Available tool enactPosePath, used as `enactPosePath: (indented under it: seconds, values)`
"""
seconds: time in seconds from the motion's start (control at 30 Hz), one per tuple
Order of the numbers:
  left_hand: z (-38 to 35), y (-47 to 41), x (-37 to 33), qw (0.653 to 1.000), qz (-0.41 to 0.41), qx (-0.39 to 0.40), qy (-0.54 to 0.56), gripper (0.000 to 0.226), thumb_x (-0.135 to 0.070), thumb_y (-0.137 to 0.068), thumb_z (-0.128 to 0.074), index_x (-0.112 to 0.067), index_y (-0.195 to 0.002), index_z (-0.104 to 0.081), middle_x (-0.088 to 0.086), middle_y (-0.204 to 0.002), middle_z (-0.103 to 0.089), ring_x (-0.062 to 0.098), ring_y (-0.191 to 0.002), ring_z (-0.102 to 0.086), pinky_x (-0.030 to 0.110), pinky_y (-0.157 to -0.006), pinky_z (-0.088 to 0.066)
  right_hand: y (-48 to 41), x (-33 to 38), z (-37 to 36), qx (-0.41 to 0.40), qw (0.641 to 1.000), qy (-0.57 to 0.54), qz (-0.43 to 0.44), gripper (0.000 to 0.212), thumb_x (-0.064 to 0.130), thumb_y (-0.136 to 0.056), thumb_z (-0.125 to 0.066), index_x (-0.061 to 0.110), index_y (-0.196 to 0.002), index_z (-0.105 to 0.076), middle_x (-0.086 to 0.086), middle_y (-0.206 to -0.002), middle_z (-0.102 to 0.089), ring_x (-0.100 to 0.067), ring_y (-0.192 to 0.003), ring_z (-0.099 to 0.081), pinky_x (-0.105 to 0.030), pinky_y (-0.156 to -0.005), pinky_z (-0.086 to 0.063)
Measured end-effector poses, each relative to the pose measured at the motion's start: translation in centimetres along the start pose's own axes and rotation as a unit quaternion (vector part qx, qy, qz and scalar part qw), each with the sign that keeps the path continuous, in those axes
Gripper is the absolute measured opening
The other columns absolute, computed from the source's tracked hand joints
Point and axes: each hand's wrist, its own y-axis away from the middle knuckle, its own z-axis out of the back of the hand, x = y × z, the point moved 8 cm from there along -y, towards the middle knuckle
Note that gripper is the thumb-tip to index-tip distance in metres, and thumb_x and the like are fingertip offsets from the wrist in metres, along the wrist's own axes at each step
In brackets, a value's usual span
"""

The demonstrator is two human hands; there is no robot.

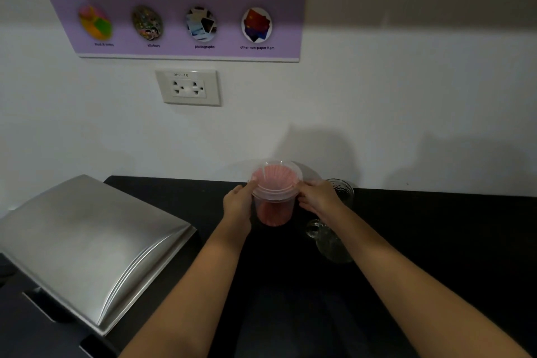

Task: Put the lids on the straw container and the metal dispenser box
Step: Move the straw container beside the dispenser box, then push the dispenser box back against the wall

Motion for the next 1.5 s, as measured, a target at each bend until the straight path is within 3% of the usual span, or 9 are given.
enactPosePath:
  seconds: [0.1,0.33,0.47,0.77,0.9,1.07,1.2,1.37,1.5]
  values:
    - [0.3,0.7,-0.7,1.0,-0.025,-0.006,-0.017,0.065,-0.029,-0.079,-0.069,-0.002,-0.133,-0.044,0.016,-0.138,-0.047,0.028,-0.127,-0.043,0.038,-0.109,-0.032,0.4,0.5,0.5,-0.02,0.998,0.038,0.041,0.042,0.03,-0.087,-0.054,-0.008,-0.105,-0.059,-0.029,-0.106,-0.063,-0.04,-0.106,-0.057,-0.051,-0.097,-0.042]
    - [0.1,6.2,-2.1,0.971,-0.201,-0.012,-0.132,0.043,-0.016,-0.085,-0.06,-0.011,-0.126,-0.049,-0.004,-0.106,-0.056,0.006,-0.091,-0.052,0.013,-0.07,-0.038,3.0,1.4,3.1,-0.038,0.994,0.038,0.093,0.04,0.031,-0.088,-0.052,0.002,-0.116,-0.057,-0.012,-0.101,-0.063,-0.023,-0.092,-0.06,-0.036,-0.089,-0.048]
    - [0.5,8.9,-2.0,0.966,-0.207,-0.015,-0.154,0.042,-0.022,-0.084,-0.062,-0.017,-0.125,-0.051,-0.003,-0.109,-0.055,0.008,-0.096,-0.053,0.019,-0.075,-0.04,5.5,2.2,5.1,-0.038,0.992,0.037,0.113,0.04,0.033,-0.088,-0.053,0.004,-0.116,-0.057,-0.014,-0.112,-0.063,-0.025,-0.104,-0.059,-0.042,-0.097,-0.045]
    - [0.6,16.8,-4.7,0.925,-0.309,0.064,-0.211,0.033,-0.019,-0.084,-0.06,-0.022,-0.116,-0.058,-0.008,-0.104,-0.062,-0.009,-0.085,-0.053,-0.005,-0.061,-0.04,11.6,3.3,5.6,-0.013,0.99,0.015,0.139,0.039,0.035,-0.086,-0.055,0.01,-0.116,-0.057,-0.01,-0.111,-0.062,-0.025,-0.102,-0.059,-0.039,-0.095,-0.047]
    - [1.5,19.5,-6.9,0.916,-0.339,0.08,-0.198,0.032,-0.014,-0.085,-0.059,-0.024,-0.115,-0.058,-0.009,-0.101,-0.063,-0.006,-0.087,-0.057,0.001,-0.069,-0.045,13.7,4.2,4.3,0.0,0.987,0.019,0.162,0.041,0.034,-0.087,-0.054,0.012,-0.121,-0.054,-0.01,-0.121,-0.059,-0.023,-0.105,-0.058,-0.039,-0.096,-0.046]
    - [4.7,21.3,-10.1,0.917,-0.36,0.067,-0.158,0.028,-0.008,-0.085,-0.057,-0.023,-0.109,-0.059,-0.003,-0.103,-0.065,0.013,-0.101,-0.06,0.03,-0.094,-0.047,15.7,5.5,2.0,0.023,0.98,0.012,0.196,0.036,0.026,-0.087,-0.055,0.008,-0.119,-0.056,-0.013,-0.122,-0.059,-0.024,-0.11,-0.056,-0.038,-0.097,-0.045]
    - [7.7,21.1,-12.5,0.916,-0.37,0.056,-0.142,0.028,-0.006,-0.084,-0.057,-0.022,-0.106,-0.061,0.0,-0.101,-0.066,0.014,-0.1,-0.061,0.029,-0.095,-0.047,17.1,6.4,0.0,0.025,0.976,0.028,0.216,0.035,0.03,-0.087,-0.055,0.012,-0.117,-0.056,-0.009,-0.122,-0.057,-0.023,-0.113,-0.053,-0.038,-0.097,-0.044]
    - [11.9,19.3,-15.2,0.912,-0.379,0.057,-0.149,0.026,-0.007,-0.084,-0.057,-0.024,-0.103,-0.061,-0.005,-0.094,-0.066,0.014,-0.096,-0.061,0.025,-0.087,-0.048,18.2,7.6,-3.0,0.01,0.971,0.035,0.238,0.033,0.03,-0.086,-0.055,0.014,-0.115,-0.056,0.0,-0.108,-0.055,-0.008,-0.089,-0.053,-0.012,-0.069,-0.042]
    - [16.0,16.6,-16.7,0.914,-0.359,0.058,-0.179,0.024,-0.009,-0.084,-0.058,-0.026,-0.1,-0.061,-0.007,-0.095,-0.067,0.015,-0.096,-0.062,0.03,-0.091,-0.048,18.6,7.5,-6.2,-0.005,0.975,0.028,0.22,0.035,0.03,-0.086,-0.056,0.014,-0.117,-0.056,-0.002,-0.115,-0.055,-0.015,-0.105,-0.05,-0.027,-0.089,-0.039]
